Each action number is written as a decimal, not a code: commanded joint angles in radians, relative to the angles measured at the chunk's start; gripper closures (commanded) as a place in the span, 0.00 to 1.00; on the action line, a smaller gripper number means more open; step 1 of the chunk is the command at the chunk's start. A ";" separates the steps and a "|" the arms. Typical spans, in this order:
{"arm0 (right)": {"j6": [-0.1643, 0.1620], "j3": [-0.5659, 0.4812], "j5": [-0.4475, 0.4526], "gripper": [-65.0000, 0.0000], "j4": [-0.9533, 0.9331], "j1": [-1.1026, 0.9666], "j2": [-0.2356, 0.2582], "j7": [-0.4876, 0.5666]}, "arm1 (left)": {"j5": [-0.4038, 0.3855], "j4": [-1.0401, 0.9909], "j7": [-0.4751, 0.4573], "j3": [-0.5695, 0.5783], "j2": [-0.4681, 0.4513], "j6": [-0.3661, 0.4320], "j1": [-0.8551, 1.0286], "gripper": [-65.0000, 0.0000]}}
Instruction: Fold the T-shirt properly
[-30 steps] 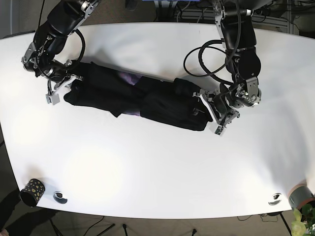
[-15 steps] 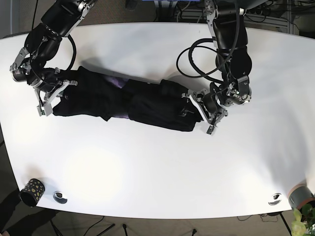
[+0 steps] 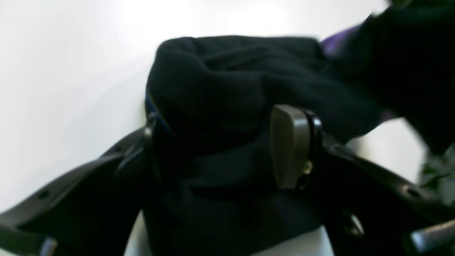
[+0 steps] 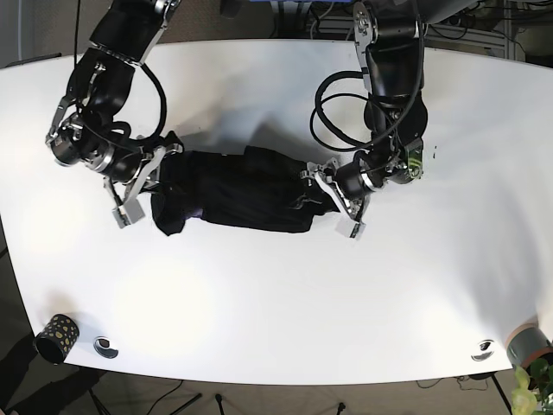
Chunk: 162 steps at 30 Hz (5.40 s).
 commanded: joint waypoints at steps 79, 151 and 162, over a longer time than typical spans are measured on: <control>0.006 -0.353 0.068 0.69 -0.196 -0.003 0.151 0.442 | 0.162 0.656 0.191 0.472 -0.206 0.061 0.052 0.56; 0.006 -0.376 -0.570 0.69 -0.338 0.026 0.030 0.667 | 0.205 0.320 -0.076 0.380 -0.384 0.057 -0.065 0.56; 0.006 -0.396 -0.575 0.69 -0.349 0.138 -0.027 0.667 | 0.203 0.590 0.062 0.369 -0.407 0.057 -0.046 0.56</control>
